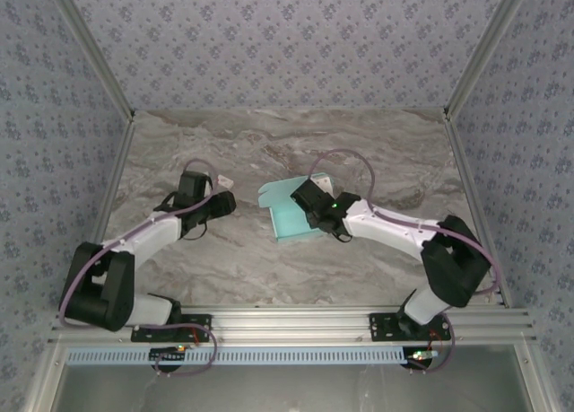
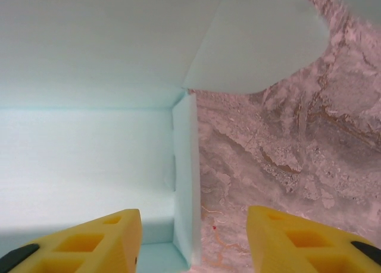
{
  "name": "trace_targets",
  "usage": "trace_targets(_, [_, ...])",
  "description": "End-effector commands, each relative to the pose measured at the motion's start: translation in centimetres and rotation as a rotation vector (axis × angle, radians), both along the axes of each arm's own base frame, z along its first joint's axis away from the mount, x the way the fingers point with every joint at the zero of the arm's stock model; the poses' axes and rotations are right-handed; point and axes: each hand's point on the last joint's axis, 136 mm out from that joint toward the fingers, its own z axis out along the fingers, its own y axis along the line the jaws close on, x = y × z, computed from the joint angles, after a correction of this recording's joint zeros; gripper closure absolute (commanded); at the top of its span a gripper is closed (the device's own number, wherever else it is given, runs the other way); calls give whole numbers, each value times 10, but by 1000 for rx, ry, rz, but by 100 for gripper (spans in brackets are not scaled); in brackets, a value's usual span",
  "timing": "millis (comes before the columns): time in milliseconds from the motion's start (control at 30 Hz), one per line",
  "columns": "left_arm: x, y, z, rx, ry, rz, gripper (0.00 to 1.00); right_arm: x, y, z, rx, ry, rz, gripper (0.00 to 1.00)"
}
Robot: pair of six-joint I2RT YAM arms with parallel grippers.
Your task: Fold the paper box
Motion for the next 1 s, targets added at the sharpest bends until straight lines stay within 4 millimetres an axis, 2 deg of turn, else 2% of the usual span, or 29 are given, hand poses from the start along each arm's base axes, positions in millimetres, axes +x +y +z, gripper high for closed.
trace_targets(0, [28,9,11,20,-28,51,27,-5,7,20,45,-61,43,46])
trace_targets(167, [59,6,-2,41,17,55,26,-8,5,35,67,-115,66,44])
trace_targets(400, [90,-6,-20,42,81,40,26,-10,-2,33,48,-125,76,43])
trace_targets(800, [116,-22,-49,41,158,-11,36,-13,-14,31,53,-134,65,42])
trace_targets(967, [118,-27,-54,76,189,-51,46,-14,-16,28,52,-127,61,42])
